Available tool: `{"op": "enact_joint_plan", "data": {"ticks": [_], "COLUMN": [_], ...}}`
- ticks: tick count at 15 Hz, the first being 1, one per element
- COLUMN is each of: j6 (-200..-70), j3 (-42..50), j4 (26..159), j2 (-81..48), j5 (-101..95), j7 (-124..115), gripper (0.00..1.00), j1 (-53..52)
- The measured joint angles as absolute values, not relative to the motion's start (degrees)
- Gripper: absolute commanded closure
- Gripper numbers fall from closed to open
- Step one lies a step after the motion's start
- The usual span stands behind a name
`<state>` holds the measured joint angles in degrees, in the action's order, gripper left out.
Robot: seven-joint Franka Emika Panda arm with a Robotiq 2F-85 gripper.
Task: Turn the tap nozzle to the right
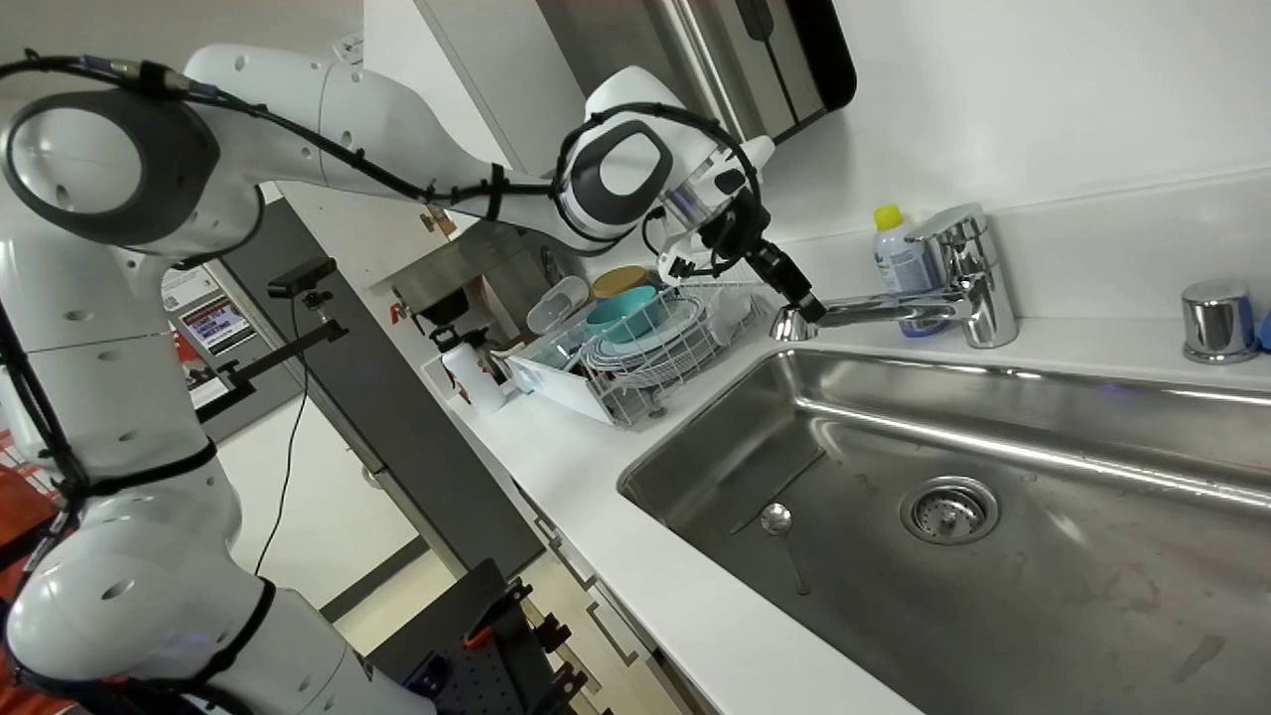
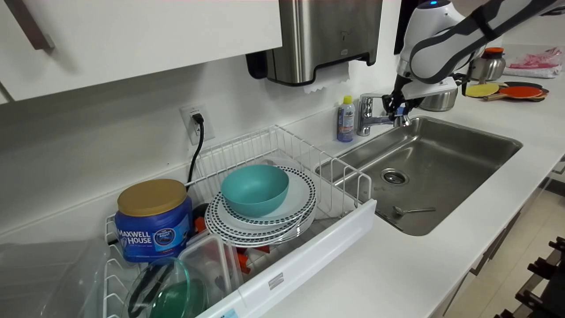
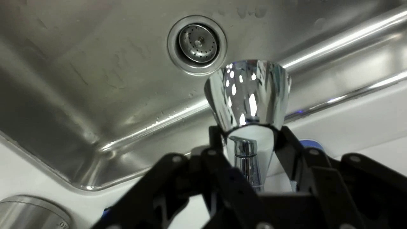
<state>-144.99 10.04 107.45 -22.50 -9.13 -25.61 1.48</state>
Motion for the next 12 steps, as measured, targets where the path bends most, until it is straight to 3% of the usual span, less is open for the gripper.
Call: {"op": "enact_joint_plan", "data": {"ticks": [3,4,10,11,12], "j6": [-144.7,-144.6,-144.6,-144.6,-144.6], "j3": [10.2,10.3,10.1,10.1,10.1], "j4": [107.5,107.5,107.6,107.6,107.6], "j2": [-22.4,-22.4,-22.3,-22.3,-22.3], "j5": [-8.4,-8.0,-7.8,-7.8,-7.8], "j7": [-20.4,-18.8,-17.9,-17.9,-17.9], "gripper": [0.79,0.54,0.54,0.79,0.79], "j1": [2.7,3.1,3.0,3.0,3.0]}}
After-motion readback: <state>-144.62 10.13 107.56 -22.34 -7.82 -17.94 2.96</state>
